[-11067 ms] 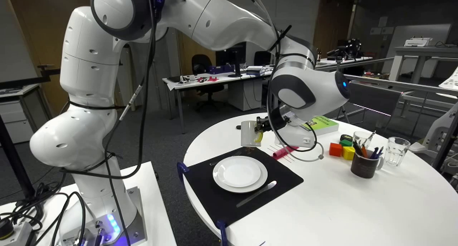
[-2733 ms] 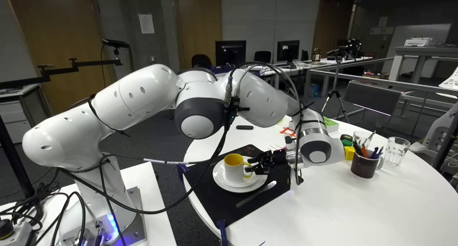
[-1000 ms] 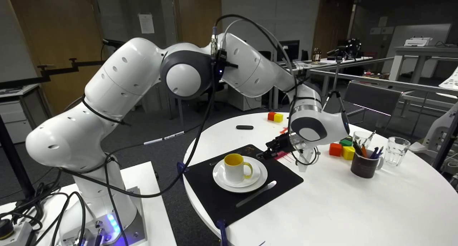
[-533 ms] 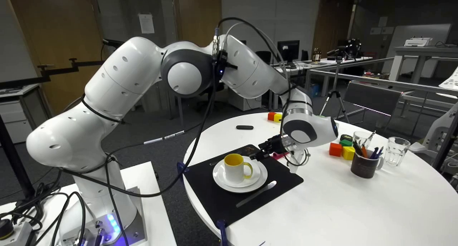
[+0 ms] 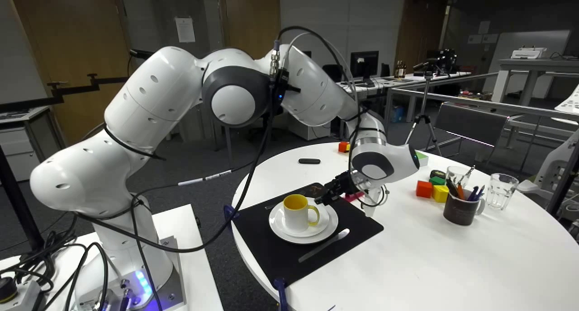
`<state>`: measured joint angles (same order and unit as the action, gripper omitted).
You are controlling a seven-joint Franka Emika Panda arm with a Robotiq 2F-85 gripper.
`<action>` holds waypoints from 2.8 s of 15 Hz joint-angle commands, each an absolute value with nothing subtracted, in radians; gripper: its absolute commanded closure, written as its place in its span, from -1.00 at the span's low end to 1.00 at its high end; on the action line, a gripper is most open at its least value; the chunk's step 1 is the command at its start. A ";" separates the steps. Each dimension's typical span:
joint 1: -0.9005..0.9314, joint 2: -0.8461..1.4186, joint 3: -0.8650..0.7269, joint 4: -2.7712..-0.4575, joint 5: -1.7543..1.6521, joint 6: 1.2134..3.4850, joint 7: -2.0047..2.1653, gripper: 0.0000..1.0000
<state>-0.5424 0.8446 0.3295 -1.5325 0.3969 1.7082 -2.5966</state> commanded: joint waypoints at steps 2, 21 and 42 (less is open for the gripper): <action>-0.603 0.778 0.390 -1.640 0.334 1.791 -2.607 -1.00; -0.330 0.486 0.036 -1.959 0.362 1.918 -2.479 -1.00; -0.304 0.503 0.036 -1.967 0.430 1.901 -2.519 -1.00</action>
<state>-0.3145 0.5304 0.0387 -1.9440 0.3999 1.8829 -2.4967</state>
